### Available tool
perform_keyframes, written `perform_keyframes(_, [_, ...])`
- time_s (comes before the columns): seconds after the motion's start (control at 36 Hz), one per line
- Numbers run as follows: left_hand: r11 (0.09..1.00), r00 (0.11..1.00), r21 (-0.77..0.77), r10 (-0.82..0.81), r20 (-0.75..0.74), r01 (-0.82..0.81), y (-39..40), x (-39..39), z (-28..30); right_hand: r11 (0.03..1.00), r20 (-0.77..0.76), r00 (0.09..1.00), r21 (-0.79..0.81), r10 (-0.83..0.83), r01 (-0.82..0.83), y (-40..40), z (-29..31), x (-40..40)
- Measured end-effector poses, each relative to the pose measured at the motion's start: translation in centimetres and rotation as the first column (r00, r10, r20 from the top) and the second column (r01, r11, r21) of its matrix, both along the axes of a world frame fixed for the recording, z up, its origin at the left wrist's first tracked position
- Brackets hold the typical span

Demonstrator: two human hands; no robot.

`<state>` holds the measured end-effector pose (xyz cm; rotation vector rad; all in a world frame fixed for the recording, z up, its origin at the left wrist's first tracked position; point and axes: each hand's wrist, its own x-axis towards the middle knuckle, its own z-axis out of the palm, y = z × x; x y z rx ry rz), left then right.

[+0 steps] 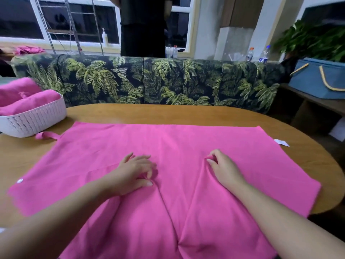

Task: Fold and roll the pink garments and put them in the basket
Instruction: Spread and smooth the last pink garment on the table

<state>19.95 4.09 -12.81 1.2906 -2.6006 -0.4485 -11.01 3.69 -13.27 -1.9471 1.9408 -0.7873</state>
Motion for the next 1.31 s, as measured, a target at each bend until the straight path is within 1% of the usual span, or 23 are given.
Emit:
perform_keyframes(0.03, [1.0, 1.0, -0.018, -0.006, -0.027, 0.006, 0.2, -0.1, 0.1, 0.999, 0.008, 1.0, -0.02, -0.028, 0.029, 0.4, 0.3, 0.2])
perform_keyframes(0.08, [0.998, 0.99, -0.056, 0.0, -0.139, -0.007, 0.9, -0.2, 0.4, 0.995, 0.024, 0.997, -0.069, -0.071, 0.073, 1.3, 1.1, 0.6])
perform_keyframes(0.14, [0.989, 0.967, -0.138, 0.012, -0.255, -0.049, 1.3, -0.2, 1.1, 0.986, 0.011, 0.997, -0.149, -0.073, 0.073, 1.8, 2.1, 0.8])
perform_keyframes(0.19, [0.973, 0.952, -0.207, 0.035, -0.304, -0.102, 1.2, -0.2, 2.6, 0.973, 0.005, 0.998, -0.222, -0.064, 0.064, 1.9, 3.2, 0.8])
perform_keyframes(0.31, [0.912, 0.877, -0.254, 0.185, -0.444, -0.321, -1.4, 0.6, 6.1, 0.952, 0.066, 0.991, -0.276, -0.12, 0.134, 0.1, 5.7, 0.4])
perform_keyframes(0.36, [0.875, 0.852, -0.267, 0.254, -0.457, -0.404, -3.6, 0.9, 7.8, 0.939, 0.136, 0.976, -0.279, -0.17, 0.203, -1.5, 7.0, 0.0])
perform_keyframes(0.42, [0.838, 0.822, -0.244, 0.348, -0.451, -0.489, -6.2, 1.0, 9.3, 0.93, 0.179, 0.963, -0.274, -0.2, 0.244, -3.2, 7.9, -0.4])
perform_keyframes(0.47, [0.785, 0.736, -0.163, 0.457, -0.5, -0.598, -8.9, 1.1, 10.7, 0.932, 0.182, 0.96, -0.256, -0.215, 0.257, -5.1, 8.5, -0.7])
perform_keyframes(0.56, [0.667, 0.538, -0.026, 0.577, -0.614, -0.745, -12.9, 1.6, 11.8, 0.937, 0.18, 0.953, -0.207, -0.246, 0.281, -8.0, 8.7, -1.2])
perform_keyframes(0.58, [0.634, 0.502, -0.005, 0.607, -0.616, -0.773, -14.1, 1.9, 11.7, 0.936, 0.176, 0.95, -0.2, -0.257, 0.29, -8.9, 8.5, -1.5])
perform_keyframes(0.61, [0.607, 0.491, -0.005, 0.638, -0.593, -0.795, -15.1, 2.2, 11.3, 0.935, 0.166, 0.949, -0.196, -0.266, 0.296, -9.9, 8.2, -1.8])
perform_keyframes(0.64, [0.579, 0.496, -0.021, 0.678, -0.543, -0.815, -16.1, 2.5, 10.6, 0.934, 0.156, 0.948, -0.189, -0.276, 0.303, -10.8, 7.9, -2.2])
perform_keyframes(0.69, [0.551, 0.534, -0.074, 0.754, -0.382, -0.831, -18.0, 3.0, 8.4, 0.932, 0.147, 0.94, -0.152, -0.308, 0.329, -12.4, 7.1, -2.9])
perform_keyframes(0.75, [0.587, 0.592, -0.101, 0.769, -0.24, -0.803, -19.4, 3.1, 6.1, 0.924, 0.142, 0.927, -0.116, -0.347, 0.364, -13.8, 6.1, -3.7])
perform_keyframes(0.81, [0.645, 0.649, -0.085, 0.745, -0.156, -0.76, -20.2, 2.2, 4.0, 0.916, 0.13, 0.917, -0.094, -0.378, 0.391, -14.8, 5.2, -4.5])
perform_keyframes(0.86, [0.724, 0.726, -0.069, 0.676, -0.127, -0.686, -20.6, 0.5, 2.5, 0.912, 0.116, 0.912, -0.075, -0.394, 0.404, -15.5, 4.5, -5.2])
perform_keyframes(0.92, [0.821, 0.815, -0.028, 0.562, -0.144, -0.571, -20.5, -2.1, 1.8, 0.91, 0.094, 0.91, -0.061, -0.404, 0.41, -16.0, 3.9, -5.8])
perform_keyframes(0.97, [0.907, 0.89, 0.048, 0.42, -0.177, -0.418, -19.9, -5.4, 1.9, 0.911, 0.086, 0.91, -0.049, -0.405, 0.41, -16.2, 3.5, -6.3])
perform_keyframes(1.03, [0.964, 0.943, 0.122, 0.257, -0.213, -0.236, -18.7, -8.9, 2.3, 0.91, 0.085, 0.909, -0.038, -0.408, 0.412, -16.3, 3.0, -6.8])
perform_keyframes(1.08, [0.97, 0.964, 0.222, 0.15, -0.221, -0.1, -17.6, -12.3, 2.7, 0.904, 0.092, 0.902, -0.039, -0.421, 0.426, -16.4, 2.7, -7.4])
perform_keyframes(1.14, [0.955, 0.97, 0.296, 0.099, -0.221, -0.03, -16.7, -15.1, 3.0, 0.897, 0.095, 0.896, -0.054, -0.433, 0.439, -16.4, 2.7, -8.0])
perform_keyframes(1.25, [0.895, 0.982, 0.442, 0.132, -0.136, -0.059, -15.9, -19.0, 4.1, 0.897, 0.106, 0.901, -0.102, -0.42, 0.43, -16.0, 3.3, -9.4])
perform_keyframes(1.31, [0.843, 0.983, 0.53, 0.163, -0.084, -0.094, -16.2, -19.8, 4.8, 0.896, 0.09, 0.909, -0.152, -0.407, 0.417, -15.7, 3.9, -10.4])
